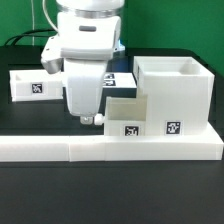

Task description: Assemble drawer

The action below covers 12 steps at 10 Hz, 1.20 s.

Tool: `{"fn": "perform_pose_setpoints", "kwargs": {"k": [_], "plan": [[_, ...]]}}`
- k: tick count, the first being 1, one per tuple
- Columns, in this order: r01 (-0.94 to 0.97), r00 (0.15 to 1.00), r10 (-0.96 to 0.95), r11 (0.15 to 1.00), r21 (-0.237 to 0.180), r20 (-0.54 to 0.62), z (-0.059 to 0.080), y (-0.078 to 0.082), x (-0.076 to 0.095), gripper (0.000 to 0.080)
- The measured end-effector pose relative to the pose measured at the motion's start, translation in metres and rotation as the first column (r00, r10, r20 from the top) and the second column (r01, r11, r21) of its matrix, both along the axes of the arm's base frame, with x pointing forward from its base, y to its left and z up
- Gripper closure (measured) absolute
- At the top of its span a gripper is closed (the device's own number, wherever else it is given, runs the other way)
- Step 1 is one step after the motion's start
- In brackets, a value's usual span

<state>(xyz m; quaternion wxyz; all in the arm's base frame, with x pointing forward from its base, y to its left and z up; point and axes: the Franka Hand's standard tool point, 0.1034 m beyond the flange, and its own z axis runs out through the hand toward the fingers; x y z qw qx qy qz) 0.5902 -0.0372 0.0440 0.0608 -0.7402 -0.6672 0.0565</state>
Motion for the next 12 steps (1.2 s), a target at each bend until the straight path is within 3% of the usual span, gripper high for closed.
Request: {"fn": "perform_pose_setpoints", "kwargs": {"k": [3,4,8,10,12], "plan": [[0.015,1.000,-0.016,0.997,0.072,0.016,-0.003,-0.021,-0.002,0.0150],[0.027,0.999,-0.028,0.997,0.075,0.016,-0.003,-0.023,-0.002,0.0150],[-0.071,0.997,0.071,0.992,0.101,0.005,-0.008,0.001,0.004,0.0150],[-0.059,0.998,0.059,0.995,0.083,-0.001,-0.009,0.017,0.003,0.0150],[-0.060,0.998,0.061,0.995,0.085,-0.001,-0.009,0.013,0.002,0.0150]]}}
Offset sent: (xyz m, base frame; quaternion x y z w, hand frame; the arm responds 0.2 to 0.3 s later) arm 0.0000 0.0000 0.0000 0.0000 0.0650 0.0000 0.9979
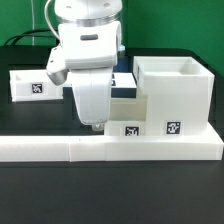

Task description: Assemble drawer

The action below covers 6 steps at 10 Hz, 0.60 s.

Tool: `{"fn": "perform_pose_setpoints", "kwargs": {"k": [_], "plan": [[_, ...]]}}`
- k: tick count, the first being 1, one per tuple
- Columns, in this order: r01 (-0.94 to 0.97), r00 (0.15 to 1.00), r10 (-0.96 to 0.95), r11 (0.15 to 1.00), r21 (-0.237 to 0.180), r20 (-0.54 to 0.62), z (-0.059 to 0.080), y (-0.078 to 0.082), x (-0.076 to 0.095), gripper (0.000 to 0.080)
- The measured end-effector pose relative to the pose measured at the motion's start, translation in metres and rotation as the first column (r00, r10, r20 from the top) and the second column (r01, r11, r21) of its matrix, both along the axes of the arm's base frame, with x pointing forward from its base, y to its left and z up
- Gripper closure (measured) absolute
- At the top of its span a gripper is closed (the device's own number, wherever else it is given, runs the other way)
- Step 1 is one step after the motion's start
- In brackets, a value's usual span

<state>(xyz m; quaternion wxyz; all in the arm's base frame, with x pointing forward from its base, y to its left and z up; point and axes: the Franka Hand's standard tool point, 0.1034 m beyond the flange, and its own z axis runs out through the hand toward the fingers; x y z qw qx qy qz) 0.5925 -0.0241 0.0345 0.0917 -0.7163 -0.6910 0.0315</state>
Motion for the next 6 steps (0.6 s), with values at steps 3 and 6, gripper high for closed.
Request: {"fn": "perform_pose_setpoints", "kwargs": {"k": [3,6], "plan": [[-0.030,1.000,0.030,0.999,0.010,0.002,0.000,0.011,0.001,0.0150],[-0.023,1.000,0.023,1.000,0.021,0.001,0.001,0.045,0.002,0.0150]]}}
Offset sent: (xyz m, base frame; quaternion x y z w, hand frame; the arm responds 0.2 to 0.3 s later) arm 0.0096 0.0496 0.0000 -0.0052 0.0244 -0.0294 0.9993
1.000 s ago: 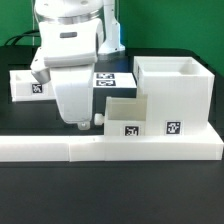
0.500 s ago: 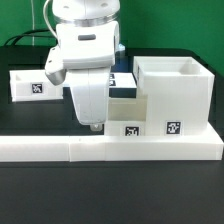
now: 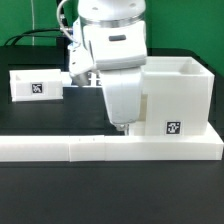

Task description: Assemble drawer

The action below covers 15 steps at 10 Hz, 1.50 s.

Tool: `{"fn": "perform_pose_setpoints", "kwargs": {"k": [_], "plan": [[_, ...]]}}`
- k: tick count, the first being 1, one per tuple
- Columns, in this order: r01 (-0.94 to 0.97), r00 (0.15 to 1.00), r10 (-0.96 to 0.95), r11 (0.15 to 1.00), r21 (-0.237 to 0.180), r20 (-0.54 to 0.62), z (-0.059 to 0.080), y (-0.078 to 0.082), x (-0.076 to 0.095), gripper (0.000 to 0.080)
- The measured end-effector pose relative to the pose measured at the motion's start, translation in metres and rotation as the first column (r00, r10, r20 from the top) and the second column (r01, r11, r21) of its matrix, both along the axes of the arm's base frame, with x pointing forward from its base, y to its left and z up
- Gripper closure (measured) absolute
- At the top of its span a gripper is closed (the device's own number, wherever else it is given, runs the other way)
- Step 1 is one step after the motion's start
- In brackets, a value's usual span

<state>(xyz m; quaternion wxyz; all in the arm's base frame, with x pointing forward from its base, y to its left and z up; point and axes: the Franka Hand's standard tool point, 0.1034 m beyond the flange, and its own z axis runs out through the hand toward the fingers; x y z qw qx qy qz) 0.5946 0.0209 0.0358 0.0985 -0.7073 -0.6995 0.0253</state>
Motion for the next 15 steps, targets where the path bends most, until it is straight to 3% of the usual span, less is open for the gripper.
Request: {"fn": "perform_pose_setpoints", "kwargs": {"k": [1,4,5,9,11,14,15], "plan": [[0.000,1.000,0.000,1.000,-0.001,0.001,0.000,-0.002,0.000,0.0150],[0.007,1.000,-0.007,1.000,-0.011,-0.008,-0.005,-0.037,-0.006,0.0150],[0.018,1.000,-0.019,1.000,-0.012,-0.015,-0.007,-0.040,-0.009,0.0150],[0.114,0.992,-0.116,0.993,-0.038,-0.048,-0.013,-0.020,-0.030,0.0150],[0.107,0.993,-0.108,0.994,-0.032,-0.049,-0.013,-0.005,-0.031,0.0150],[0.148,0.987,-0.151,0.988,-0.048,-0.057,-0.005,-0.003,-0.023,0.0150],[0.122,0.991,-0.125,0.992,-0.041,-0.053,-0.005,-0.009,-0.021,0.0150]]}}
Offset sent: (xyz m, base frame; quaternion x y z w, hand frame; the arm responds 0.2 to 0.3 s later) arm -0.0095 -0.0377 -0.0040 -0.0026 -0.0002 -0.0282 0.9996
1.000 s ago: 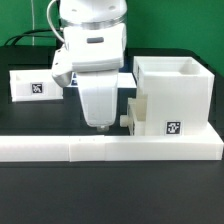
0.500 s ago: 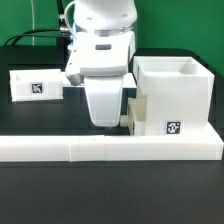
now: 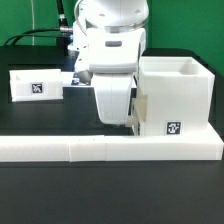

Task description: Assemble drawer

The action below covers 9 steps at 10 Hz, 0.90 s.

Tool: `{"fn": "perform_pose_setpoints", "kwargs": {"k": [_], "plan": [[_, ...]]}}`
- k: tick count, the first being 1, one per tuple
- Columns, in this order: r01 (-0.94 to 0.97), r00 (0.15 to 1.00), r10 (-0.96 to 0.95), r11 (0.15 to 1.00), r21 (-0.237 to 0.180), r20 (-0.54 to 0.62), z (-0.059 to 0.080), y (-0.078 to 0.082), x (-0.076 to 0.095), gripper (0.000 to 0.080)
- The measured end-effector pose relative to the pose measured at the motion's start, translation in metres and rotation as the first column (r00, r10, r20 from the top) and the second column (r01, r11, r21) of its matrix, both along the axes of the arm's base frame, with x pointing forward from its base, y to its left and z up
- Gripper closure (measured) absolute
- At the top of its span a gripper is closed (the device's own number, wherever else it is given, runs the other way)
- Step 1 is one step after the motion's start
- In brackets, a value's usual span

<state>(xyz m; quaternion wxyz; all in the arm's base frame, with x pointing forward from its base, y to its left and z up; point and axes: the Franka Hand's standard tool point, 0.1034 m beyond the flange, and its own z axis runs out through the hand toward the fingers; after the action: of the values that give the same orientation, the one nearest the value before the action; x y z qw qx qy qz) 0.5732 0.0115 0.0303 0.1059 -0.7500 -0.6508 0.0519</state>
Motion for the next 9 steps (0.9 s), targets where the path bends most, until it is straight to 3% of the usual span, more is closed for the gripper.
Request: {"fn": "perform_pose_setpoints", "kwargs": {"k": [3,6,7,9], "plan": [[-0.139,0.990,0.138,0.990,0.033,0.024,-0.003,-0.054,0.002,0.0150],[-0.130,0.987,0.129,0.991,0.012,0.099,0.023,-0.086,0.006,0.0150],[-0.108,0.983,0.108,0.994,-0.006,0.148,0.035,-0.094,-0.005,0.0150],[-0.026,0.981,0.026,1.000,-0.005,0.192,0.041,-0.106,-0.051,0.0150]]}}
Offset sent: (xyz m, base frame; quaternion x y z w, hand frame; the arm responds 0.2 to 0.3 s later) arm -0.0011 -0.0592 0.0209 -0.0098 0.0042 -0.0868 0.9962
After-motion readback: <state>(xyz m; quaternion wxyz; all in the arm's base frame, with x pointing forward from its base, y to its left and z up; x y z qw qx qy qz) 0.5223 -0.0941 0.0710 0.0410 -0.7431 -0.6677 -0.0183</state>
